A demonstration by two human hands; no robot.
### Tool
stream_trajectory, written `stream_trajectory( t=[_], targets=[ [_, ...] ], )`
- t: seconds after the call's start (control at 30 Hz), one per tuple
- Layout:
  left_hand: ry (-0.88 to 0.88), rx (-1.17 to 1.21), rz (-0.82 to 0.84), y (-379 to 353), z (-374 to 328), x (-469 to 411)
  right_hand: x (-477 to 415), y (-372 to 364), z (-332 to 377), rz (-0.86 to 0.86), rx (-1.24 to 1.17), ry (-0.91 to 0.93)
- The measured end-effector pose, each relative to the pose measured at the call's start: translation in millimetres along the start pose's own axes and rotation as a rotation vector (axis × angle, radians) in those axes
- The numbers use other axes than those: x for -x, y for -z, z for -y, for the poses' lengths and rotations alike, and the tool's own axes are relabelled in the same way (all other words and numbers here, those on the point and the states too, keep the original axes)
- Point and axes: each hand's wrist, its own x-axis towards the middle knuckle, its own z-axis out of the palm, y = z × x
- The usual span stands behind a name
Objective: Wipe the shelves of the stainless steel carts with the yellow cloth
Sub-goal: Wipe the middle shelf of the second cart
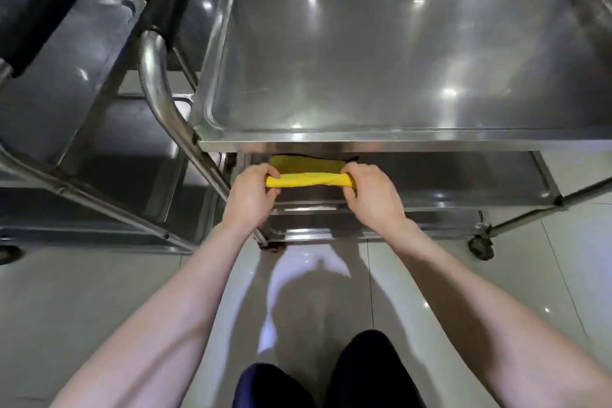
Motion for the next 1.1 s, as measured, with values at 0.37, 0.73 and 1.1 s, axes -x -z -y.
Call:
stream_trajectory(
  t=[0.37, 0.73, 1.1],
  targets=[
    [0.376, 0.258, -0.686, -117, 136, 41, -31, -176, -9, 0.049, 0.158, 0.055],
    [0.357, 0.703, -0.937, -128, 159, -55, -60, -248, 10, 0.031, 0.287, 0.088],
    [0.317, 0.702, -0.853, -116, 172, -51, -51, -224, -28, 0.061, 0.273, -0.043]
  ],
)
